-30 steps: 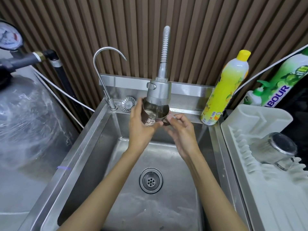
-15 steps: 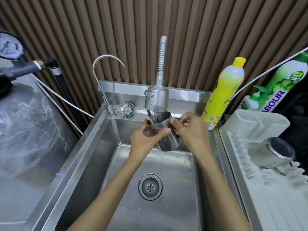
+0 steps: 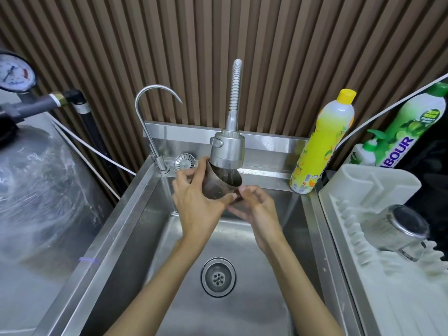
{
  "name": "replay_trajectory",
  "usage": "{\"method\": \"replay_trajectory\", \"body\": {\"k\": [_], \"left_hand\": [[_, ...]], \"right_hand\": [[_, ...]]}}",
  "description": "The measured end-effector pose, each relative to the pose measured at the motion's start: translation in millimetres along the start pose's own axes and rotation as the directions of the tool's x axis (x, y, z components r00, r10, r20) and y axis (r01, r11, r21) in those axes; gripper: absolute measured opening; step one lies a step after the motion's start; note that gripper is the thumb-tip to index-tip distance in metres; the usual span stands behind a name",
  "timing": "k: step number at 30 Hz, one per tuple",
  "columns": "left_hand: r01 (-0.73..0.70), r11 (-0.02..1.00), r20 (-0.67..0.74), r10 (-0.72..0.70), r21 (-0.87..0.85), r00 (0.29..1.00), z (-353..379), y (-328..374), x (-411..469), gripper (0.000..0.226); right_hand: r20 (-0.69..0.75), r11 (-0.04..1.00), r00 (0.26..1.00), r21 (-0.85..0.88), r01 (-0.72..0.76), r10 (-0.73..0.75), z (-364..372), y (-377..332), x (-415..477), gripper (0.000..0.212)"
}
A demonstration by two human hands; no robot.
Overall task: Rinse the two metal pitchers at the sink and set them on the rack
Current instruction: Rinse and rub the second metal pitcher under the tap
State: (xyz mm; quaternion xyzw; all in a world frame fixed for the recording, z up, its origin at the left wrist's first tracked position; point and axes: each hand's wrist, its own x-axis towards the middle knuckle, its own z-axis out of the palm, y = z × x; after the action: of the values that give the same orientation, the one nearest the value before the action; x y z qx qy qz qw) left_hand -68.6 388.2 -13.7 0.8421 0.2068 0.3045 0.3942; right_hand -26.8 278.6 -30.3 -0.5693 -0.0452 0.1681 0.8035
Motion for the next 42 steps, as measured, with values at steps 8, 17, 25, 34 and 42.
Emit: {"method": "replay_trajectory", "body": {"k": [8, 17, 25, 34, 42], "left_hand": [[0.275, 0.958, 0.305, -0.239, -0.083, 0.922, 11, -12, -14, 0.056], [0.365, 0.757, 0.327, -0.211, -0.541, 0.921, 45, -8, -7, 0.069], [0.056, 0.910, 0.008, -0.057, -0.411, 0.998, 16, -4, -1, 0.092], [0.166, 0.980, 0.100, -0.155, -0.111, 0.983, 2, -5, -8, 0.103], [0.342, 0.885, 0.401, -0.203, -0.315, 0.893, 9, -12, -12, 0.049]], "right_hand": [[-0.202, 0.748, 0.971, -0.662, -0.042, -0.125, -12, -32, 0, 0.027], [-0.110, 0.760, 0.933, -0.616, 0.206, -0.343, -8, -40, -6, 0.024], [0.053, 0.996, 0.995, -0.038, 0.081, -0.079, -9, -12, 4, 0.021], [-0.100, 0.970, 0.995, -0.245, -0.006, -0.019, -9, -16, -8, 0.016], [-0.118, 0.546, 0.947, -0.835, 0.068, -0.299, -2, -50, -14, 0.022]]}}
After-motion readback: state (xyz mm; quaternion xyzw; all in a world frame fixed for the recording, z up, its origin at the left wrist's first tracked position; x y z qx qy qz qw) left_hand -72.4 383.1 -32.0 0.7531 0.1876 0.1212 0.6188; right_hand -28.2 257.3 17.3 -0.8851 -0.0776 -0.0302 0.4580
